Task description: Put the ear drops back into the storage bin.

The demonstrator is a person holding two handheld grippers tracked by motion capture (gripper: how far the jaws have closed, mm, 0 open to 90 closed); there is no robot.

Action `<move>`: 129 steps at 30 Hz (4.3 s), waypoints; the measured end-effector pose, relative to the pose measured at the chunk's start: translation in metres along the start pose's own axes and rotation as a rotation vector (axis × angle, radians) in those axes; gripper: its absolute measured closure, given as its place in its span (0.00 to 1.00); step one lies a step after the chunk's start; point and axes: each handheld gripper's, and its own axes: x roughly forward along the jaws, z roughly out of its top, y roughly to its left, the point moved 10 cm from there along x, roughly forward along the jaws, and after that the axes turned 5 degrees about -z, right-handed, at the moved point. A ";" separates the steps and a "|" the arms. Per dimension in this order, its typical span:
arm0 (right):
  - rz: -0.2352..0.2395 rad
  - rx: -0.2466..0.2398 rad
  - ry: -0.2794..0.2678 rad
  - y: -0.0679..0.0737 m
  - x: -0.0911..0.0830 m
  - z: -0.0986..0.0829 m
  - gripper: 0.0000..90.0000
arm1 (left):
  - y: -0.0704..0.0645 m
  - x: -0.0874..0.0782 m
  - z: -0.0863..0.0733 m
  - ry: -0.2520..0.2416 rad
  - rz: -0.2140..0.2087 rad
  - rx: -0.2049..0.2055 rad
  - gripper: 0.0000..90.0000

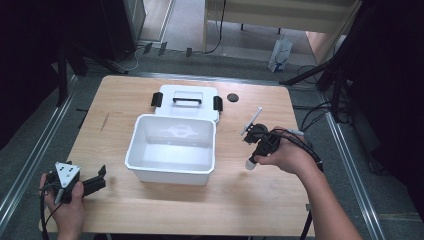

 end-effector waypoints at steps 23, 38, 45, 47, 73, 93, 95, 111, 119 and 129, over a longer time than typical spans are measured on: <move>-0.011 -0.120 -0.070 0.015 -0.067 0.068 0.80 | 0.000 0.000 0.000 -0.001 -0.006 -0.009 0.00; 0.004 -0.220 -0.121 0.047 -0.085 0.113 0.80 | 0.000 0.001 0.001 -0.003 -0.009 -0.009 0.00; 0.013 -0.288 -0.132 0.065 -0.078 0.131 0.80 | 0.000 0.001 0.000 -0.002 -0.010 -0.009 0.00; 0.012 -0.296 -0.126 0.067 -0.076 0.132 0.80 | 0.000 0.001 0.000 -0.001 -0.010 -0.008 0.00; 0.005 -0.442 -0.080 0.073 -0.007 0.127 0.80 | -0.001 0.001 0.001 -0.004 -0.009 -0.009 0.00; -0.007 -0.484 -0.042 0.074 0.026 0.120 0.80 | -0.001 0.001 0.000 -0.001 -0.009 -0.002 0.00; -0.013 -0.487 -0.028 0.074 0.028 0.120 0.80 | -0.001 0.001 0.000 0.000 -0.008 0.000 0.00; -0.032 -0.492 0.025 0.076 0.038 0.121 0.81 | -0.001 0.001 0.000 0.001 -0.009 -0.003 0.00; -0.018 -0.488 0.013 0.077 0.038 0.119 0.77 | -0.001 0.001 0.000 0.000 -0.009 -0.001 0.00; -0.047 -0.409 -0.090 0.074 0.010 0.127 0.33 | -0.001 0.001 0.000 -0.001 -0.008 -0.001 0.00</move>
